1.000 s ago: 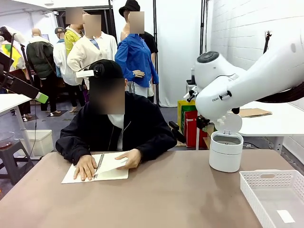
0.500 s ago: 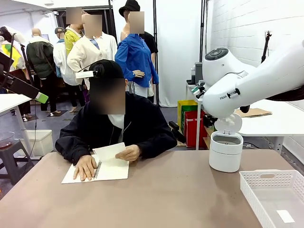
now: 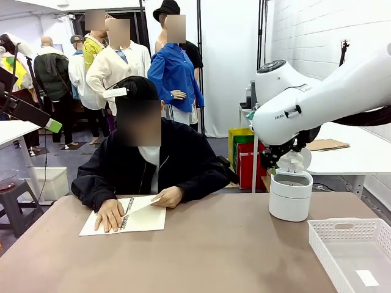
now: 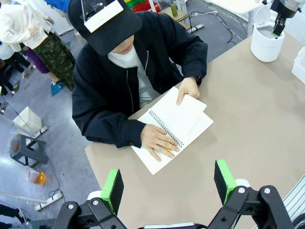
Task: Sort the paper based on its condition.
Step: If a person hands you a paper, place it in the Organizing basket , and if it's crumpled, put it in the Trash can.
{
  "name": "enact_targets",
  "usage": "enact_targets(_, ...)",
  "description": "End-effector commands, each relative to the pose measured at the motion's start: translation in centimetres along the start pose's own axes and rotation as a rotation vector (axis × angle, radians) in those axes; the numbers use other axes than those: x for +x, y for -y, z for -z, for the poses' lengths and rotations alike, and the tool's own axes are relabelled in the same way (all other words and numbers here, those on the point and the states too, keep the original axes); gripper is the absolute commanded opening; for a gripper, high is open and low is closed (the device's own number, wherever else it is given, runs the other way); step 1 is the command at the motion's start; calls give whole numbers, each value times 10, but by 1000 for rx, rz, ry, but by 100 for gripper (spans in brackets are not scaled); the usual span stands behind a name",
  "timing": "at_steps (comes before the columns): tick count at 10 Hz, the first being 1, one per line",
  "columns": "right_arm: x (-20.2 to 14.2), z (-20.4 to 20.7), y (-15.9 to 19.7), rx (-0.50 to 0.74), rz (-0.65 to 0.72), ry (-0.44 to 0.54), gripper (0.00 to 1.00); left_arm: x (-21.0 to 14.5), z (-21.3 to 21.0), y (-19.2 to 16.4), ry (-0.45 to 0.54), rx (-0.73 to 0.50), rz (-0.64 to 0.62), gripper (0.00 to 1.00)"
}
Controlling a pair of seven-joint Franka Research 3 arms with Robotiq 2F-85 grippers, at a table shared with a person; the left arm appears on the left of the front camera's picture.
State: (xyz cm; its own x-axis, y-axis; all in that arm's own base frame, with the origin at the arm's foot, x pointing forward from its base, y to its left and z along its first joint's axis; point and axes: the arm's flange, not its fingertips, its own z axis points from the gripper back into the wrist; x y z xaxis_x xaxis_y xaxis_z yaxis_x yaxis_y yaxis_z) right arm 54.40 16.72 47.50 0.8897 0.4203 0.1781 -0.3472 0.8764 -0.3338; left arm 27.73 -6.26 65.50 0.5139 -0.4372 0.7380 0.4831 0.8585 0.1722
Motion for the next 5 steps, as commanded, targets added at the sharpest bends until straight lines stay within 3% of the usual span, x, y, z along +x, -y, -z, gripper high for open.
enact_targets(1,3,-2,7,-173,142,23,100,-2,-1,-1,-6,-5,-3,100)
enact_targets(2,4,4,1,43,-32,-76,100,-2,-1,-1,-6,-5,-3,100)
enact_targets(3,3,0,7,-153,130,9,100,-2,-1,-1,-6,-5,-3,100)
enact_targets(4,2,-5,11,-370,219,26,100,-2,-1,-1,-6,-5,-3,100)
enact_targets(5,6,-1,8,46,-86,9,100,-2,-1,-1,-6,-5,-3,100)
